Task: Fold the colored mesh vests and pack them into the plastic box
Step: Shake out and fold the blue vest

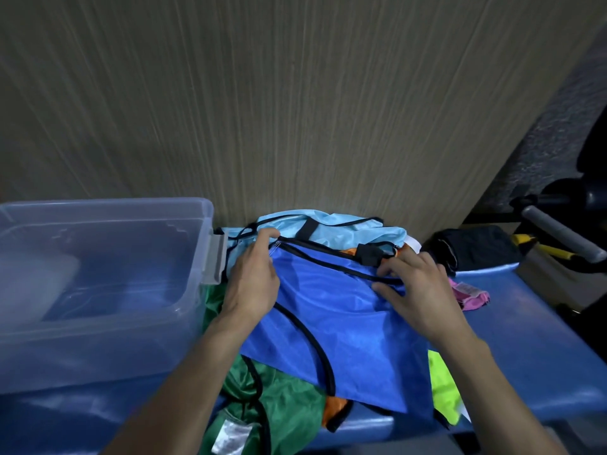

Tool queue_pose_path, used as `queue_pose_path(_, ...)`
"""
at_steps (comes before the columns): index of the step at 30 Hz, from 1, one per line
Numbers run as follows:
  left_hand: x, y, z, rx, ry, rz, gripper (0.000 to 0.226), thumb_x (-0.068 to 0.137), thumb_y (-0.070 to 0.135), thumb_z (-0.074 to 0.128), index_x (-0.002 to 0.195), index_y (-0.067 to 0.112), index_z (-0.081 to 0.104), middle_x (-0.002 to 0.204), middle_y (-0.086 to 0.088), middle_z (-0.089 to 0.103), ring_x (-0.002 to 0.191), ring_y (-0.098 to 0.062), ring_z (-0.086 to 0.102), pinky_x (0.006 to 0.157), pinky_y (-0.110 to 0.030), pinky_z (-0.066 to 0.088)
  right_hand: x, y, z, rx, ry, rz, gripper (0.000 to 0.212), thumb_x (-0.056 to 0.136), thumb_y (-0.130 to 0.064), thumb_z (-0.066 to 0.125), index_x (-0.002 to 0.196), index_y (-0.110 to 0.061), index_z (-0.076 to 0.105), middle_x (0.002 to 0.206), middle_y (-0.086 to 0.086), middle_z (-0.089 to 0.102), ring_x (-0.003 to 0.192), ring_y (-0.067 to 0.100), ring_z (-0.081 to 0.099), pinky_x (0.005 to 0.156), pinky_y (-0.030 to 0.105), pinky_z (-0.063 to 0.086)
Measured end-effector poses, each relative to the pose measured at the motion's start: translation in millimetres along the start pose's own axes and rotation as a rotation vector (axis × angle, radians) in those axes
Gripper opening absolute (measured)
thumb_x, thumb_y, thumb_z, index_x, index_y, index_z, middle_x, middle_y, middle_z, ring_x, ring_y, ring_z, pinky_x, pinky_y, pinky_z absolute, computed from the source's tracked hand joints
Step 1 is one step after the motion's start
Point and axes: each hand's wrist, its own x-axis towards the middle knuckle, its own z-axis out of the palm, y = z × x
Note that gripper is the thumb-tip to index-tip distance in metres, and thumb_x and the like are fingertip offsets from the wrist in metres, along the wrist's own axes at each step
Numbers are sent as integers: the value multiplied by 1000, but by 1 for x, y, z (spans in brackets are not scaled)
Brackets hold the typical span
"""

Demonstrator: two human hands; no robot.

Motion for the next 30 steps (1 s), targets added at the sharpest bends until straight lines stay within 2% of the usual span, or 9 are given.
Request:
queue_pose_path(6,2,2,2,15,-8,-65,54,101,-3,45,143,30,38,76,11,42,67,-1,38,75,-55,54,9,6,-1,180,13,6,10,91,-31,73,86,-30,64,81,-14,58,86,16,53,75,46,49)
queue_pose_path(9,2,3,4,27,-6,-53,53,101,-2,44,142,30,38,75,4,50,69,-16,52,64,-56,52,11,8,-2,117,-65,-40,20,84,-36,81,91,-30,63,83,-16,57,87,13,52,74,40,44)
queue_pose_path(13,1,0,4,26,11,-27,54,101,-3,44,142,31,37,75,-6,55,65,-31,58,57,-54,47,12,10,0,144,-12,-65,17,86,-19,78,94,-26,63,81,-13,63,80,18,61,73,43,51)
queue_pose_path(16,-1,0,4,74,20,11,57,98,-5,46,143,30,36,88,-4,57,67,-26,55,54,-44,45,15,13,1,246,41,49,6,96,-20,68,91,-25,69,66,-14,60,64,9,56,63,35,47)
queue_pose_path(20,-4,4,11,360,156,249,73,78,-16,55,140,20,46,132,-4,45,113,-28,45,82,-40,50,18,5,10,177,85,139,7,92,-22,69,85,-23,69,69,-12,60,73,20,58,66,36,47)
queue_pose_path(23,0,9,15,371,153,523,53,81,-9,62,126,19,60,117,3,57,109,-27,47,88,-42,47,18,-6,13,79,134,181,14,85,-23,74,82,-22,61,81,-8,58,87,25,53,72,41,42)
queue_pose_path(25,3,8,19,411,98,645,29,92,11,68,118,24,65,110,11,61,107,-23,48,89,-42,43,17,-8,8,38,162,159,25,81,-20,78,78,-22,54,72,-8,55,78,24,53,70,41,41)
queue_pose_path(27,5,4,22,456,75,688,21,94,25,69,115,28,67,111,14,60,109,-21,47,91,-40,39,15,-7,2,79,121,108,25,81,-20,79,76,-22,55,60,-9,51,67,21,55,68,40,46)
queue_pose_path(30,10,2,22,498,66,708,22,91,29,72,112,29,67,114,12,57,113,-22,44,93,-37,33,8,-9,-6,149,-44,6,14,87,-35,76,83,-26,65,66,-13,64,72,15,61,76,37,50)
